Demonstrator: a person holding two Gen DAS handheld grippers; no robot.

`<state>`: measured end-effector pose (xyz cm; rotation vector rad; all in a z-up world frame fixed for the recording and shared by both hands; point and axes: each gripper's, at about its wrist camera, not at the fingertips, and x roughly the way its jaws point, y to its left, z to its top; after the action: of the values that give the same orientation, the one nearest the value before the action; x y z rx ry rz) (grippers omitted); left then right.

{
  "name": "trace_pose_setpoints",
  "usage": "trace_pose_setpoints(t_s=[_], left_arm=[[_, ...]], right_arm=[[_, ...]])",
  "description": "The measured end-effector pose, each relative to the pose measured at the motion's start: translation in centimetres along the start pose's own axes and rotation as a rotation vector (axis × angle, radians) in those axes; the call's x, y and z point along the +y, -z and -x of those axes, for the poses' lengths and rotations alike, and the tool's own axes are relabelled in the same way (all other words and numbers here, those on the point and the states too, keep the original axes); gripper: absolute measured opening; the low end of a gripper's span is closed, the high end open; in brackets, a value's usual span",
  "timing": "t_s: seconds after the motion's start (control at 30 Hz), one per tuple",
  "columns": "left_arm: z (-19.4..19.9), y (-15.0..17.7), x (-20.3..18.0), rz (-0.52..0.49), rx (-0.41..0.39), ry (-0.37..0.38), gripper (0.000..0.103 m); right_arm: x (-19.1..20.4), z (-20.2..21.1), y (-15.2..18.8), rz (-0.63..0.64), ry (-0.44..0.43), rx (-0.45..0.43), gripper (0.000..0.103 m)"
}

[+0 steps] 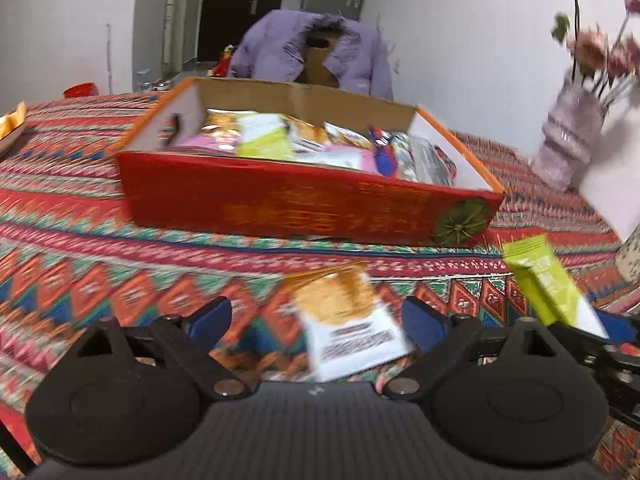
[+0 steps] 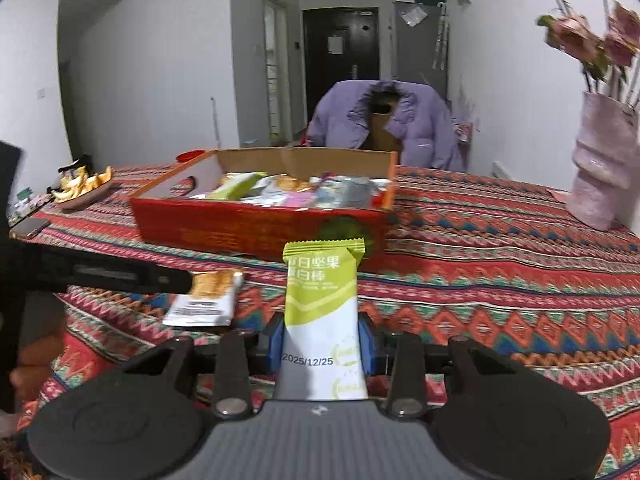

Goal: Organize snacks
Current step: 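Grasp a white cracker packet with the left gripper while the right grasps a green-white bar, then carry both packets into the box and open both grippers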

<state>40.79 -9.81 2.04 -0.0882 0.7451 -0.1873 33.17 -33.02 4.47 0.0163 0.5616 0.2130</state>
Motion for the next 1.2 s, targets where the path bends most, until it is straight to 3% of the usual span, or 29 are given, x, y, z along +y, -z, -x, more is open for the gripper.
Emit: trace_pose_setpoints(t_s=[0.07,0.17,0.27,0.33,0.43,0.57,0.9,1.2], left_arm=[[-1.7,-0.1,-1.5,-0.029,0.019,-0.034,0.084],[-2.9,0.1,-2.4,-0.045,0.021,-0.083,0.081],[-3.4,0.3,-2.7,-0.055,0.003,-0.118,0.064],[-3.2,0.4,-2.8,-0.075,-0.001,-0.105,0.051],[-2.1,0.6,-3.0,-0.095,0.015,-0.07,0.041],[1.1,1.6,-2.7,-0.09,-0.009,-0.035,0.041],[14.2,5.4,0.5,-0.077,-0.151,-0.016,0.041],[19.5,8.2,3.2,-0.047,-0.206,-0.026,0.041]], right_arm=[[-0.8,-0.2,0.0,-0.017,-0.002,-0.008,0.036],[-1.8,-0.7,0.0,-0.039,-0.008,-0.018,0.036],[-2.5,-0.9,0.1,-0.054,-0.017,-0.024,0.036],[-2.7,-1.0,0.3,-0.054,-0.012,-0.026,0.036],[-2.5,-0.6,0.5,-0.054,-0.011,-0.027,0.036],[-1.6,1.0,0.8,-0.041,-0.008,-0.044,0.036],[3.2,7.2,3.0,0.002,-0.036,-0.088,0.036],[7.4,11.4,5.0,0.009,-0.054,-0.129,0.036]])
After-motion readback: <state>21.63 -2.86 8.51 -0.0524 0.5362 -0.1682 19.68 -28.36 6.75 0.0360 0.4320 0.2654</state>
